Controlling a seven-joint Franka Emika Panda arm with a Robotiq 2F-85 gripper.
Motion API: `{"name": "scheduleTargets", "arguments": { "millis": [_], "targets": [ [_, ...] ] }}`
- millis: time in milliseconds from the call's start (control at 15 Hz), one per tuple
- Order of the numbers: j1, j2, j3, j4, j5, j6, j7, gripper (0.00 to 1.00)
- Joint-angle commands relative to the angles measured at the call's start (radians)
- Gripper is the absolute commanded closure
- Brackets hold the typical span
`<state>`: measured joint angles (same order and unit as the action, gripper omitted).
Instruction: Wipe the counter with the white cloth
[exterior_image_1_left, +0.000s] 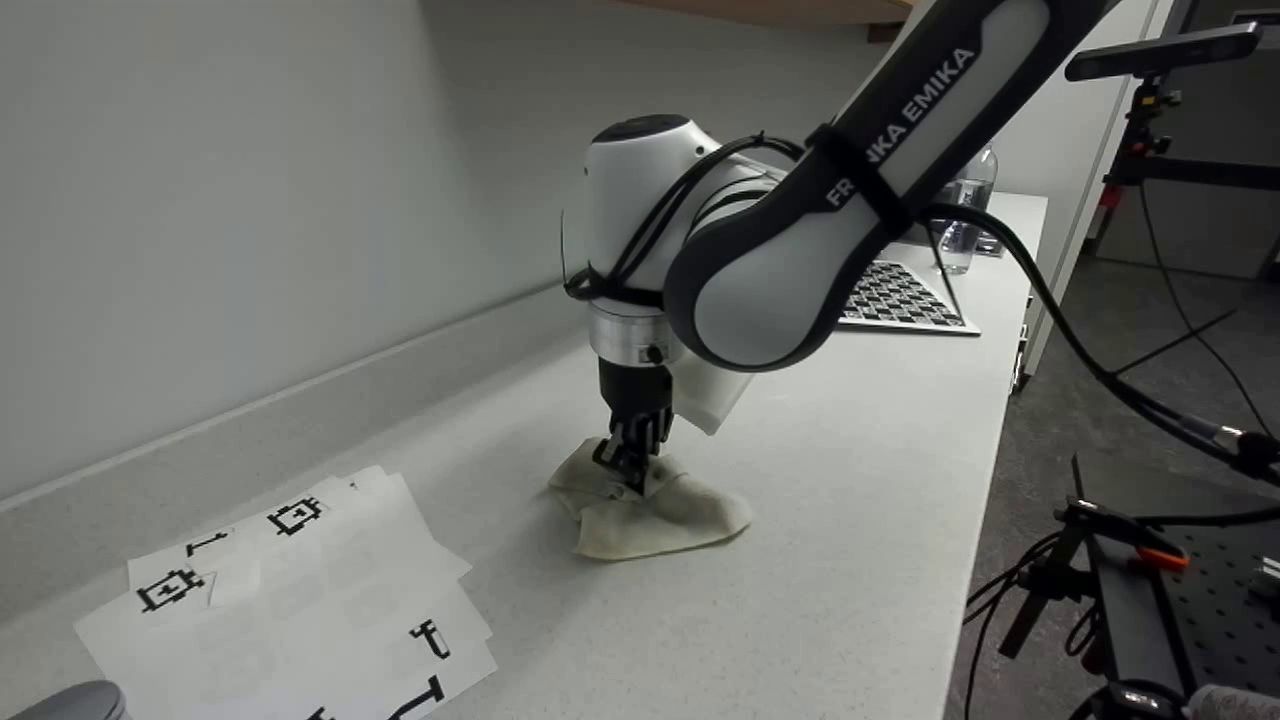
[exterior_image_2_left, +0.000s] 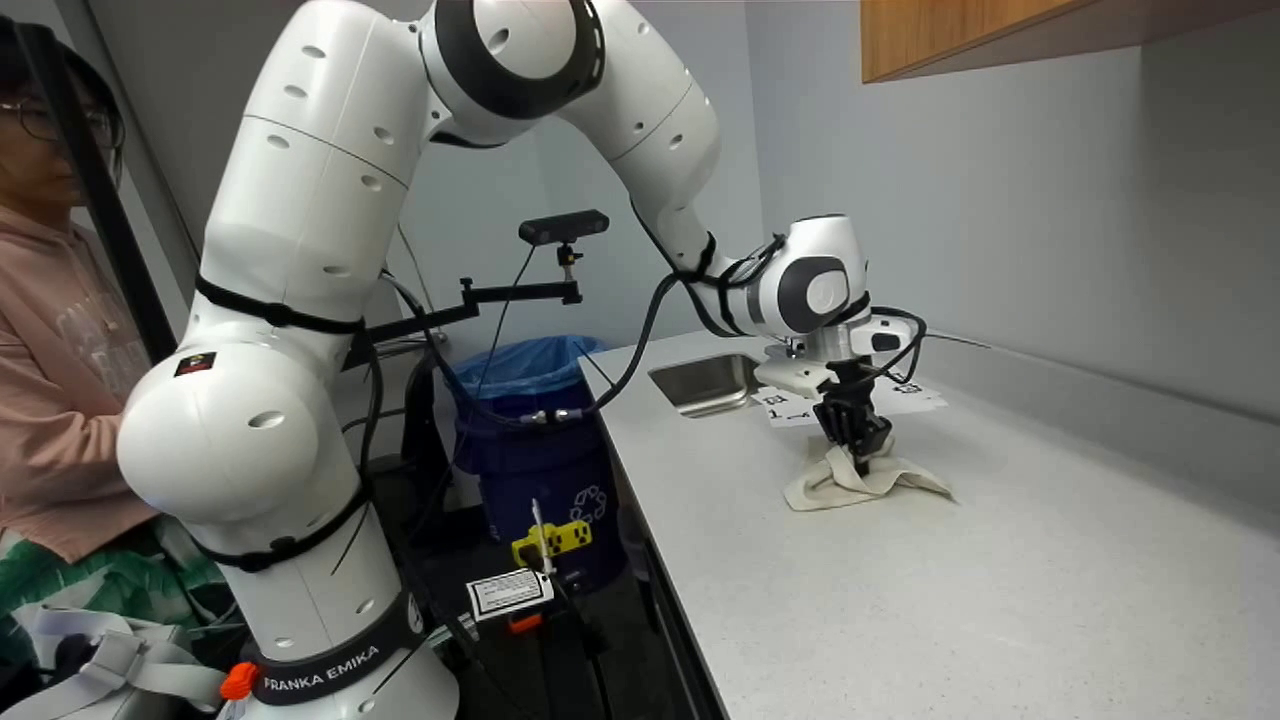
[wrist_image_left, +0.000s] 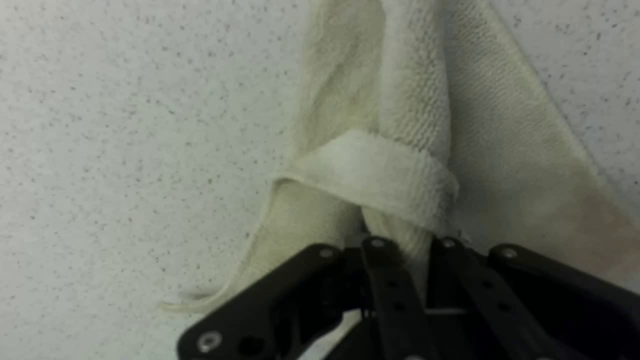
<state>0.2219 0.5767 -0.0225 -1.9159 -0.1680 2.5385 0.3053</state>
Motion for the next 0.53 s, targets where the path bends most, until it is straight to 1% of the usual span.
{"name": "scheduleTargets", "arguments": {
  "millis": [0, 467],
  "targets": [
    [-0.007, -0.002, -0.028, -0.004, 0.008, 0.002, 0.022, 0.97],
    [-0.060, -0.029, -0.109, -0.044, 0.024, 0.001, 0.080, 0.97]
  ]
}}
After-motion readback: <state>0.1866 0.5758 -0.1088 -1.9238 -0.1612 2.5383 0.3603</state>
